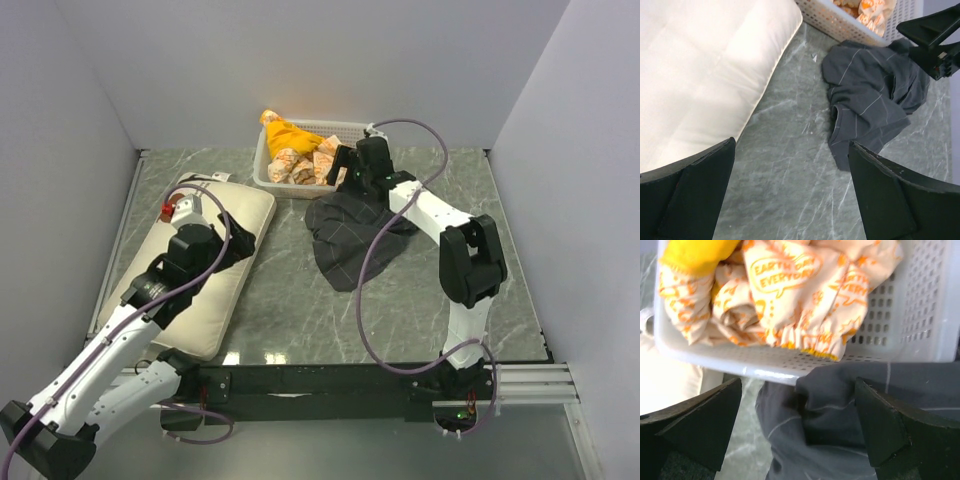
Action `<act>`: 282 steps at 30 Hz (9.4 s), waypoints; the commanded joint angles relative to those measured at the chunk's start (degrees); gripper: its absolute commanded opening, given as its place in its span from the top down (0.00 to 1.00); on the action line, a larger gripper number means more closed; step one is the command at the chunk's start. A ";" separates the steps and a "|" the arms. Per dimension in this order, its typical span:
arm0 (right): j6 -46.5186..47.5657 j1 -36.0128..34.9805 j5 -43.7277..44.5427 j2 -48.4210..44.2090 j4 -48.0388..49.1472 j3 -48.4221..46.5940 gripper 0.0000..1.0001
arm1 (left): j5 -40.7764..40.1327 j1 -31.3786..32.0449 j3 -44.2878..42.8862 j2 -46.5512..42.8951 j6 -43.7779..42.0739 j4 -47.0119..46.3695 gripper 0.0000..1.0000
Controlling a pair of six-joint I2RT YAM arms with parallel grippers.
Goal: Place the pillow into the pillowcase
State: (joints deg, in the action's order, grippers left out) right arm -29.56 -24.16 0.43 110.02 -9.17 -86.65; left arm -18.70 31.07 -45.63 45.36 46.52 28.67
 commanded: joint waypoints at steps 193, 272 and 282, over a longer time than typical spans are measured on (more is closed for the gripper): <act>-11.66 -7.83 3.36 -39.97 9.86 55.53 0.20 | 5.68 16.21 14.23 17.68 15.96 -23.58 0.99; 7.86 -18.99 6.00 -8.16 -5.78 10.98 0.39 | -0.69 30.19 21.82 -3.87 27.74 -3.02 0.23; 2.76 -20.05 1.77 -2.88 -5.16 12.56 0.39 | -1.89 17.72 13.20 14.72 16.08 -12.72 0.22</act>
State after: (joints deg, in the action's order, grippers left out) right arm -24.88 -43.90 4.36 105.32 -15.81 -73.56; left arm -20.93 53.56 -29.89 52.77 70.15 22.76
